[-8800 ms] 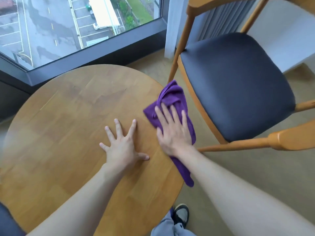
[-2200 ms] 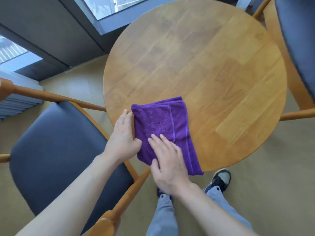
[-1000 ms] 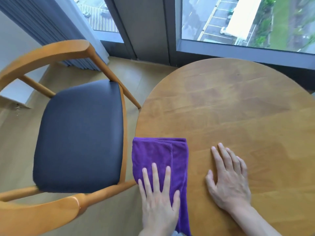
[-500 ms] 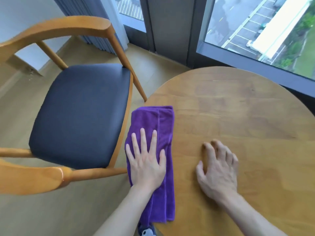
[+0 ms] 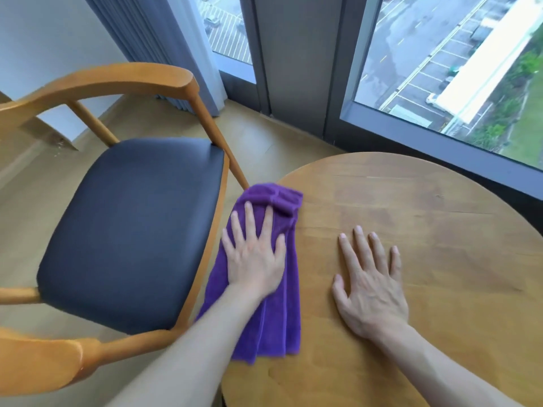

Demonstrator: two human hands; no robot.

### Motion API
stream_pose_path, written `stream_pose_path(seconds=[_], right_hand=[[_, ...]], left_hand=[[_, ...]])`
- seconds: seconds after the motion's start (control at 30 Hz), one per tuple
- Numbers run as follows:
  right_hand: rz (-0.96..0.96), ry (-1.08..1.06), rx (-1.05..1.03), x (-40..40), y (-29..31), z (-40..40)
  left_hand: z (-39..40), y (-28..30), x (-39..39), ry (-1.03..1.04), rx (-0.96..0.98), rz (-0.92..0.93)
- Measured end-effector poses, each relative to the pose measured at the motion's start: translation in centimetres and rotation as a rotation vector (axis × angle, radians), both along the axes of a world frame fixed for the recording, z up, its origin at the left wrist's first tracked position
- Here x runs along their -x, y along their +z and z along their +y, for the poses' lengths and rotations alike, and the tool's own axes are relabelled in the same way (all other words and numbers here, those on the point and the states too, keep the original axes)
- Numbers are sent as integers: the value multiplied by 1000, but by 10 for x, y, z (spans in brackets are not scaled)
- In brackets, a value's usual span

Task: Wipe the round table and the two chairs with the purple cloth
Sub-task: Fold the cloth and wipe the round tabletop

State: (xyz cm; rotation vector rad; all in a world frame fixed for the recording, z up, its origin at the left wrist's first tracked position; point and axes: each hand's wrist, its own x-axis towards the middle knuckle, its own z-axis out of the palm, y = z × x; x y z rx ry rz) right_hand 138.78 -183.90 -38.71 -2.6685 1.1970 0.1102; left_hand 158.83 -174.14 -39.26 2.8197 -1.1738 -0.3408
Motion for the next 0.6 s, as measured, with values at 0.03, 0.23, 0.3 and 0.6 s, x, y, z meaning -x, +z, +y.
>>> stream_pose_path(seconds=[0.03,0.23,0.3,0.6], right_hand=[[-8,0,1,0,0,0],[-8,1,-35,3,2,-8],[-11,10,-24,12,3,-24],[47,-46,-10,25,0,-40]], left_hand=[[-18,-1,-9,-1,7,9],[-9,0,-5,-92,6,-41],[9,2,1,-102,-5,-40],[75,10,19,-261,-94,-16]])
